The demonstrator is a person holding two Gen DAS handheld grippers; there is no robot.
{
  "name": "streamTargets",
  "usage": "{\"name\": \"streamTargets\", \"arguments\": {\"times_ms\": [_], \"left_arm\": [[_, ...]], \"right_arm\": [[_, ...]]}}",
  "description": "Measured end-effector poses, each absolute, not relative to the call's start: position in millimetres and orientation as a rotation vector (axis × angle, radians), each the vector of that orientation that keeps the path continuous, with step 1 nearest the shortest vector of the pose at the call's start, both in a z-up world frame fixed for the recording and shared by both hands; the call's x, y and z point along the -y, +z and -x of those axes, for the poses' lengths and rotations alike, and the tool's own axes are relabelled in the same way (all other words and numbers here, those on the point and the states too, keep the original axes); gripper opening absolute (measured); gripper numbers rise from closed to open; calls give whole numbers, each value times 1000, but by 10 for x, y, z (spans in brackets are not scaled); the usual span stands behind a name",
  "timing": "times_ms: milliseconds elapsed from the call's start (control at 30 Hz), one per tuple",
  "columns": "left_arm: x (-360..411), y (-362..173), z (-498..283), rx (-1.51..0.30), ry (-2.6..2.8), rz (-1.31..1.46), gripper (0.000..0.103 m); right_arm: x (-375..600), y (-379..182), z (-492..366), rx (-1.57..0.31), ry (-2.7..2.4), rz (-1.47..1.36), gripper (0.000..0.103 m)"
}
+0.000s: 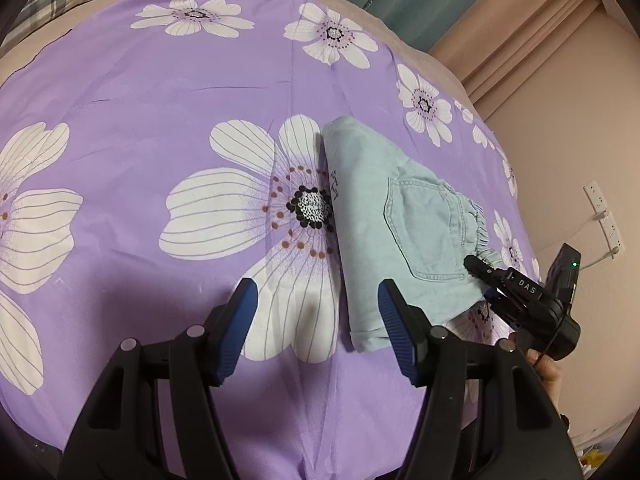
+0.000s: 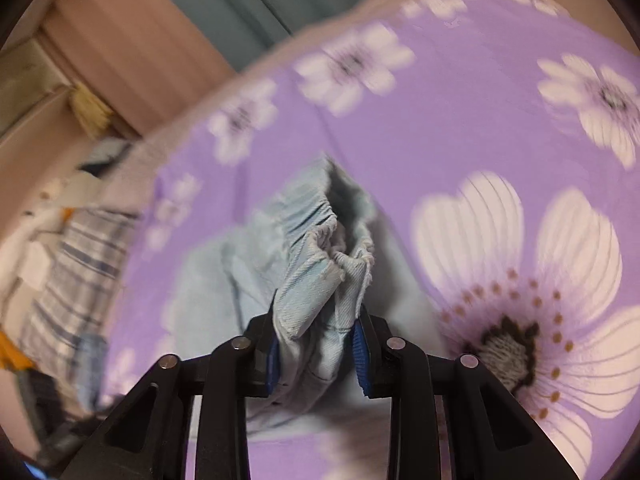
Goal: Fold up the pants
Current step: 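Release the waistband with the left gripper onto the folded pants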
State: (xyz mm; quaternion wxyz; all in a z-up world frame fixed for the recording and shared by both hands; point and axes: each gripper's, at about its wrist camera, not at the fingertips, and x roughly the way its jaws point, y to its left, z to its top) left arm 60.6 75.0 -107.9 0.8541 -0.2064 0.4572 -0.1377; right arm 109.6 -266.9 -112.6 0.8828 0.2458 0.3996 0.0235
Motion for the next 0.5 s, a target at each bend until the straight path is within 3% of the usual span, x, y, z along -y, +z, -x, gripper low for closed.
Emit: {"name": "streamTargets", "arguments": {"times_ms": [133, 233, 367, 500], "left_arm": [[-684, -1063, -609, -966, -285, 394, 62], [-642, -1030, -618, -950, -279, 357, 62], [-549, -1008, -671, -941, -278, 325, 62], [-434, -996, -738, -936, -284, 295, 62]], "right_arm": [[2787, -1212, -1158, -866, 71, -578, 33], [2816, -1105, -1156, -870, 66, -536, 42], [2853, -929, -998, -807, 22, -441, 52], [2712, -717, -835, -710, 35, -283, 53]]}}
